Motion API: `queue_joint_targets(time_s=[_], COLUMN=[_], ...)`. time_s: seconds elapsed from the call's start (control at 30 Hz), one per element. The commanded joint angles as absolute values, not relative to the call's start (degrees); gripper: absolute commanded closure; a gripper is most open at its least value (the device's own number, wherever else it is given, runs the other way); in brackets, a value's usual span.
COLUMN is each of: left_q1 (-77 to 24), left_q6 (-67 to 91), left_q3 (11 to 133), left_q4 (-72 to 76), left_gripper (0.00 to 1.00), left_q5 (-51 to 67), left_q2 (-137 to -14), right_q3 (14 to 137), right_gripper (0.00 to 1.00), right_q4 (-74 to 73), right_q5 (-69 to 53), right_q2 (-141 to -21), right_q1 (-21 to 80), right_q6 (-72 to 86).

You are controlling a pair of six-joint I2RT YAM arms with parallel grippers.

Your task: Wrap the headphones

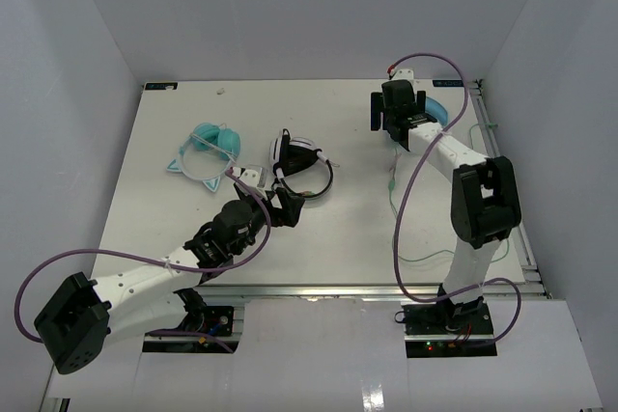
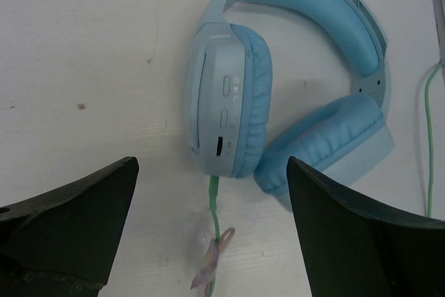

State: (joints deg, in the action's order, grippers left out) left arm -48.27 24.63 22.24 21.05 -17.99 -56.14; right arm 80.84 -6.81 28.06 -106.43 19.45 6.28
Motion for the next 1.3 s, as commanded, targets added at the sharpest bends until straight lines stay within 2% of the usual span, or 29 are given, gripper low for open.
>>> queue_joint_targets(time_s=[0.0,0.53,0.67,0.87,0.93,1.0,1.07,1.27], left_q1=[-48.3,-48.3,-48.3,-48.3,-48.3,-48.3,-48.3,-48.3], left_q6=[25.6,25.4,25.5,25.6,26.7,28.0,29.1,26.8], left_q3=[23.3,23.6,23.7,24.0,24.1,24.1,25.5,37.5], left_q4=[21.5,21.5,21.5,20.3,19.9,20.5,20.0,13.3], left_gripper=[0.02,0.02,0.03,0.10,0.10,0.10,0.10,0.10], left_q5=[-17.0,-16.6,-16.2,-14.5,-13.4,-11.9,-8.9,-3.5], left_q2=[-56.3,-56.6,-57.0,-54.8,-52.2,-49.6,-46.4,-41.2], right_q3=[88.8,95.3,94.5,91.6,90.9,89.9,87.6,78.9], right_gripper=[0.06,0.01,0.17,0.68,0.74,0.92,0.92,0.92], right_q4=[-6.7,-6.7,-6.8,-8.1,-10.0,-12.0,-12.3,-6.5], right_q5=[26.5,24.9,22.3,18.0,12.5,5.4,-1.6,-34.4], right_q2=[-113.2,-124.0,-123.9,-116.9,-111.9,-107.0,-99.0,-80.9], right_q1=[16.9,15.9,15.9,16.0,16.0,16.1,16.5,17.9], right_q6=[2.8,-3.0,-1.1,1.2,2.0,3.7,7.5,20.2])
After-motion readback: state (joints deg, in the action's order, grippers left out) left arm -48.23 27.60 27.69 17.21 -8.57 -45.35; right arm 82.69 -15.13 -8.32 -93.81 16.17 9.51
